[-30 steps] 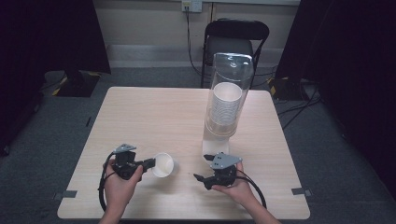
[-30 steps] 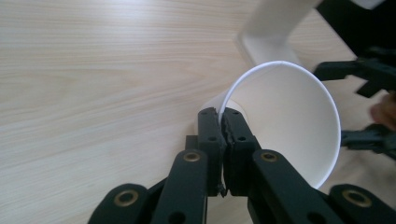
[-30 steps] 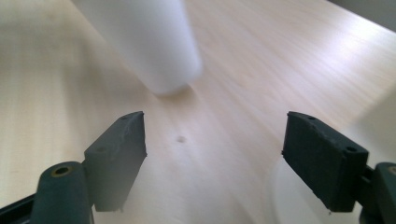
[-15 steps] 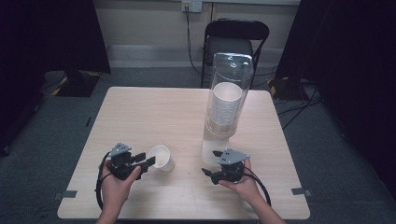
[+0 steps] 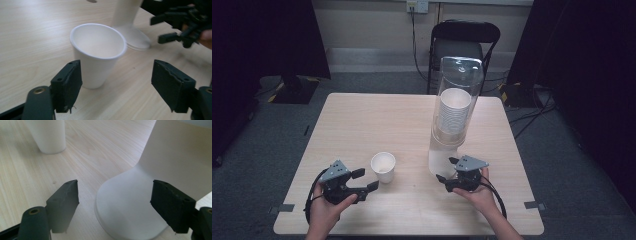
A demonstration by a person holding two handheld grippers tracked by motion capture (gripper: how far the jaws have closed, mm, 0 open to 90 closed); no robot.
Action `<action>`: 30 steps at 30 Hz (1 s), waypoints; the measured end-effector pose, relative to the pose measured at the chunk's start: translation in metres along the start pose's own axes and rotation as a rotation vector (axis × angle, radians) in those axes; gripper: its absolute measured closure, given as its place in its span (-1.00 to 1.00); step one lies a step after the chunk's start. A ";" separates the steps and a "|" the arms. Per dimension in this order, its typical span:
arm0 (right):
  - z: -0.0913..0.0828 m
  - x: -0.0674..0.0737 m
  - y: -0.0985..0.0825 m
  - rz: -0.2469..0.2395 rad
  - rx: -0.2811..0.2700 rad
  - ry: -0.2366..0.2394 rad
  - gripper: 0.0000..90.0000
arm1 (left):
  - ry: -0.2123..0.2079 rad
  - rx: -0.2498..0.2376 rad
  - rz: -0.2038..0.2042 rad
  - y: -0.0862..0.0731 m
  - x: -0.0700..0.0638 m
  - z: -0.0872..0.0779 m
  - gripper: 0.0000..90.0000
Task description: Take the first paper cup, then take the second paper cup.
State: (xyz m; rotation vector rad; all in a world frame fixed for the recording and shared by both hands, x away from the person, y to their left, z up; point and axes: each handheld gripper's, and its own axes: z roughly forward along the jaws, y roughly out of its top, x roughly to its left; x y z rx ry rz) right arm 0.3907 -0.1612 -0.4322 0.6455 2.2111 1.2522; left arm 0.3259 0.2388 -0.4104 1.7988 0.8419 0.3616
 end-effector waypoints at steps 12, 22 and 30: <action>-0.002 -0.017 -0.002 0.089 -0.007 -0.073 -0.53 | -0.012 0.163 0.054 -0.027 0.010 0.016 -0.60; -0.008 -0.027 0.008 0.127 -0.046 -0.128 -0.52 | 0.007 0.263 0.076 -0.044 0.012 0.028 -0.60; -0.009 -0.034 0.021 0.149 -0.094 -0.157 -0.53 | 0.021 0.241 0.117 -0.049 0.012 0.039 -0.64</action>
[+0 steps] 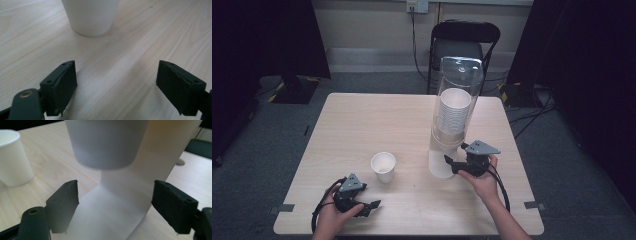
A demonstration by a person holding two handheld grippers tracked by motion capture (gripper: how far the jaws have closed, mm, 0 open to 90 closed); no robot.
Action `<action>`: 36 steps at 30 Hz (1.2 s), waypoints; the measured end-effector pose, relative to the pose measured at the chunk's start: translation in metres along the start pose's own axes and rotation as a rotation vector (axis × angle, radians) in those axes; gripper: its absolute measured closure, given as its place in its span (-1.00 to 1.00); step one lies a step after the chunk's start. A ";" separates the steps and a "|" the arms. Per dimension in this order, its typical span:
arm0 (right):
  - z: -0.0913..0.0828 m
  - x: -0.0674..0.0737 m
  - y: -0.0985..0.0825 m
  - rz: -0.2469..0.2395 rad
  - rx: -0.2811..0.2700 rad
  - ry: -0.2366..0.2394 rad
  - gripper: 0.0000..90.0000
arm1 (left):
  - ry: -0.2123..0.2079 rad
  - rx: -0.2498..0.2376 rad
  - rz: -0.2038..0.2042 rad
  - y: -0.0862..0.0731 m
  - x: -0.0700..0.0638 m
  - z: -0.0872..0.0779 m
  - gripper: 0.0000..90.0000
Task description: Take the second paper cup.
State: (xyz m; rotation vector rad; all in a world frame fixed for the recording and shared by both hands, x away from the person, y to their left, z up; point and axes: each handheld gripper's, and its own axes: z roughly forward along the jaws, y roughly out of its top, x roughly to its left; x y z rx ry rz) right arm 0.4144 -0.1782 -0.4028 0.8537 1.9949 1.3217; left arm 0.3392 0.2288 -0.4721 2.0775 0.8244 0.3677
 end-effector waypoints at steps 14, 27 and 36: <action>0.009 0.007 0.025 0.029 -0.082 0.005 -0.49 | 0.050 0.024 0.075 0.000 -0.007 0.004 -0.66; 0.016 0.009 0.025 0.034 -0.161 0.022 -0.26 | 0.051 0.019 0.070 0.000 -0.008 0.004 -0.66; 0.017 0.009 0.021 0.025 -0.175 0.026 -0.25 | 0.053 0.020 0.074 -0.001 -0.008 0.004 -0.66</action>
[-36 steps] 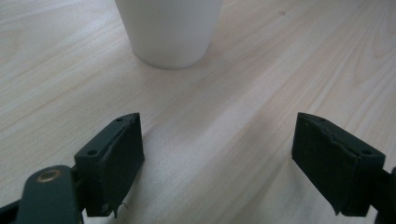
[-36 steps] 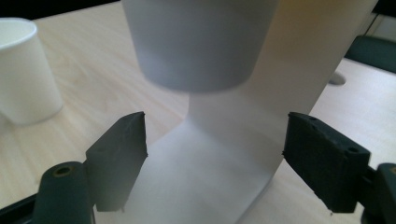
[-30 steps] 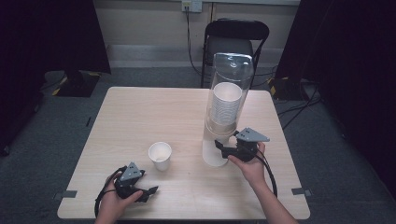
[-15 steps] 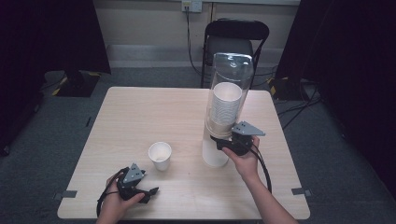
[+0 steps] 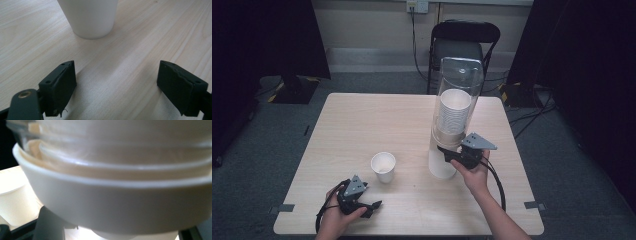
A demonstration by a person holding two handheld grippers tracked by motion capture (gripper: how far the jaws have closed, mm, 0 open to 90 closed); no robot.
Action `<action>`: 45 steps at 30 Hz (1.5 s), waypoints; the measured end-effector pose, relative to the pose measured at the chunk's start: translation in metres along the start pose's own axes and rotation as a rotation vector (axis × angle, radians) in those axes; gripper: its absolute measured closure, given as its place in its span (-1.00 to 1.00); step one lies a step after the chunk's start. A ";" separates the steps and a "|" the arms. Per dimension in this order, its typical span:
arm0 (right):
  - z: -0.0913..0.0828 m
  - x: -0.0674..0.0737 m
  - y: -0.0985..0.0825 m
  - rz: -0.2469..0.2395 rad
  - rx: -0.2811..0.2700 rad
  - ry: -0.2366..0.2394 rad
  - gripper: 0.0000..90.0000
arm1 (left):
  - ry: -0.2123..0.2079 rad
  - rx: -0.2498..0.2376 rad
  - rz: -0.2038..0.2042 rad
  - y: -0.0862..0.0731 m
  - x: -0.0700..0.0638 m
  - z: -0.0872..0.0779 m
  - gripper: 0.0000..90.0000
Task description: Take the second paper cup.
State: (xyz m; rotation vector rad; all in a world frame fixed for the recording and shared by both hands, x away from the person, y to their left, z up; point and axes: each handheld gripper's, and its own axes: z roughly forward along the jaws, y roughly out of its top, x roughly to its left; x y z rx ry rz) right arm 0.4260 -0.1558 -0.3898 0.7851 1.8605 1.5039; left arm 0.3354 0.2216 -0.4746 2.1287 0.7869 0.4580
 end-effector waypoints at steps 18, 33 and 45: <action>0.000 -0.001 -0.002 -0.008 0.015 0.010 -0.23 | 0.001 0.000 0.000 0.000 0.000 0.000 -0.66; 0.001 -0.002 -0.005 -0.006 0.028 0.032 -0.21 | 0.002 0.007 0.001 0.000 0.000 -0.001 -0.66; 0.000 -0.003 -0.006 -0.011 0.047 0.029 -0.20 | 0.001 0.000 0.000 0.000 0.000 0.000 -0.66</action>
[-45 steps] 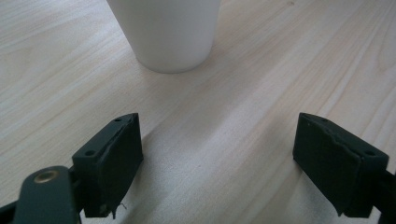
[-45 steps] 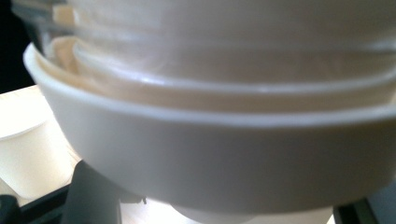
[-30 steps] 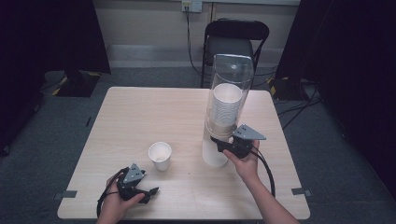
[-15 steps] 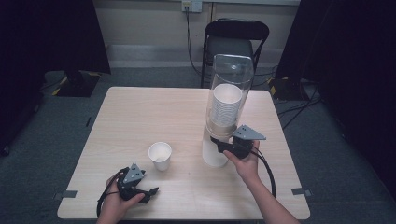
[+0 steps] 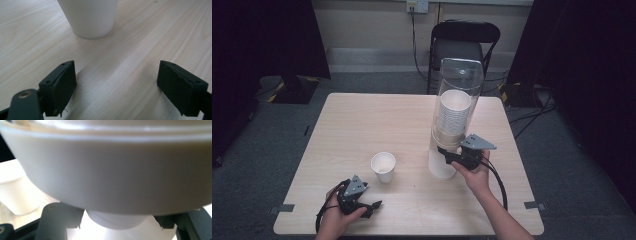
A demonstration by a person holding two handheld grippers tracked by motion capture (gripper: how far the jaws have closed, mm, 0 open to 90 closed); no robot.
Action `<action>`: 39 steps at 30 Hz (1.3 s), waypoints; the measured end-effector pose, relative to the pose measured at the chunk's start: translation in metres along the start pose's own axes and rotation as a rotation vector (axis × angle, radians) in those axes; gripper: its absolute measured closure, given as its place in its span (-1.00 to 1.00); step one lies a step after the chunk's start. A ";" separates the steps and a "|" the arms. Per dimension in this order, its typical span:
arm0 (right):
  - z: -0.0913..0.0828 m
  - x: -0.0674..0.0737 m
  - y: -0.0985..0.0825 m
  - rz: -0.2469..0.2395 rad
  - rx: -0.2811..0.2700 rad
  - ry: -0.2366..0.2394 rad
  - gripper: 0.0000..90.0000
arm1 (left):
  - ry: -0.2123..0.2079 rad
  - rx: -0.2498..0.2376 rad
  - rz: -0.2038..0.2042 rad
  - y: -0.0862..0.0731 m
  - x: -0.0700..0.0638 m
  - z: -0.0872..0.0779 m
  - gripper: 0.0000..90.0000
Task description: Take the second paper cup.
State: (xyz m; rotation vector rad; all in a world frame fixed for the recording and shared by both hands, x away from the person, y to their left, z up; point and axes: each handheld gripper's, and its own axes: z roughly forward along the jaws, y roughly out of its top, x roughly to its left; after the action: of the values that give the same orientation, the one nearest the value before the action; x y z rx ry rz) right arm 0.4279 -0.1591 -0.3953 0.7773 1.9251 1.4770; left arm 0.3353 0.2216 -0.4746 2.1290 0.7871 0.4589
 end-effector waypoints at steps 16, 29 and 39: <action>0.001 -0.001 -0.001 -0.003 0.017 0.007 -0.18 | 0.001 0.000 0.001 0.000 0.000 0.000 -0.66; 0.008 -0.004 -0.021 -0.025 0.150 0.005 -0.15 | 0.001 0.000 0.000 0.000 0.000 0.000 -0.66; 0.003 -0.017 -0.047 -0.016 0.307 0.029 -0.17 | -0.003 0.000 -0.002 0.001 0.000 0.001 -0.67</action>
State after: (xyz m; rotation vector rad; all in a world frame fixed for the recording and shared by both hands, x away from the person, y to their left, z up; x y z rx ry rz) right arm 0.4364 -0.1801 -0.4396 0.8737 2.2054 1.2033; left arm 0.3361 0.2212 -0.4745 2.1284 0.7882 0.4548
